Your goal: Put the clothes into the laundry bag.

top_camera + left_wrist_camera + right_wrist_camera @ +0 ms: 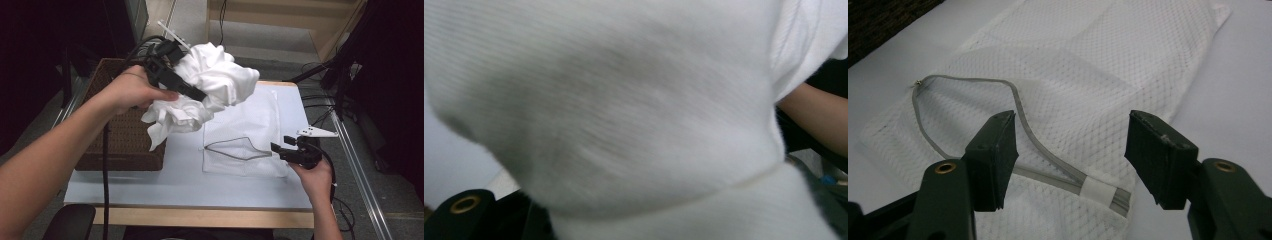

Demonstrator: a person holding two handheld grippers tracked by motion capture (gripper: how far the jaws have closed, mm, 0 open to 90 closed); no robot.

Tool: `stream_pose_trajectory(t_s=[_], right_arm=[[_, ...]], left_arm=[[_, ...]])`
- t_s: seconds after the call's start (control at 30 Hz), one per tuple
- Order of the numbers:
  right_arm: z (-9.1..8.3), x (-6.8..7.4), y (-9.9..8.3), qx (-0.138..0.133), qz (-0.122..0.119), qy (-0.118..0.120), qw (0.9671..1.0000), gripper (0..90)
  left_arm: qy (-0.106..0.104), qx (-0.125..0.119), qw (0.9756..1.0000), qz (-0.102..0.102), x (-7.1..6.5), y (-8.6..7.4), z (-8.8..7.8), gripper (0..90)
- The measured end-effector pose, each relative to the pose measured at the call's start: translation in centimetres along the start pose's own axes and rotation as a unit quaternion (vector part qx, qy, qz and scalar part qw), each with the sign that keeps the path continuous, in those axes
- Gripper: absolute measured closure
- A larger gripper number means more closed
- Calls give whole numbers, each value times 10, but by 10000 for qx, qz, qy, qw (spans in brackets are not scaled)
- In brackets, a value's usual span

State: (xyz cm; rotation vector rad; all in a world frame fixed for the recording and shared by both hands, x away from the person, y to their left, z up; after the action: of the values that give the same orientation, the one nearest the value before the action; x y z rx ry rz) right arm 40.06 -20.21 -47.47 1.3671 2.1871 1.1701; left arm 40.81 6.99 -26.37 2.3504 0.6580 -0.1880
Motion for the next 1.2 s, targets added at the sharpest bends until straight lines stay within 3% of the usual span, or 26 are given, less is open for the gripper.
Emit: stream_pose_trajectory(t_s=[0.2,0.33,0.53,0.63,0.73,0.87,0.9,1.03,1.2], right_arm=[[-2,-3,0,-49,40,-6,10000,410],[-4,-5,0,-60,50,9,10000,420],[-7,-12,-1,-82,127,-29,9999,425],[-8,-16,-2,-104,190,-70,9997,426],[-10,-19,-3,-115,218,-103,9996,426],[-11,-21,-6,-99,252,-89,9996,429],[-11,-21,-6,-97,250,-95,9996,429],[-10,-22,-10,-46,280,-100,9995,432],[-7,-16,-10,-11,245,-30,9997,434]], left_arm=[[-364,85,9990,244,-33,13,28,510],[-671,71,9969,399,-56,20,44,509],[-1082,42,9924,585,-90,25,67,507],[-1323,111,9887,693,-108,24,78,506],[-1409,167,9862,854,-120,20,86,504],[-1365,196,9874,771,-116,7,89,502],[-1301,216,9883,772,-112,2,89,501],[-1120,152,9925,461,-92,-21,86,498],[-860,57,9959,282,-75,-48,84,496]])
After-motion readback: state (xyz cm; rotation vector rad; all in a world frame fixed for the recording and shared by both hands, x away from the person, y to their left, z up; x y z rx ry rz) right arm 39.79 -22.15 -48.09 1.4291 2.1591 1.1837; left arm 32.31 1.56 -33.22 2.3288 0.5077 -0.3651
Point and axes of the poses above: each handheld gripper's, and its own axes: z roughly forward along the jaws, y roughly out of its top, x roughly to its left, the point moved 10 cm from there along z, roughly forward along the jaws, and after that the axes turned 2 degrees about x, right-handed, at the moved point
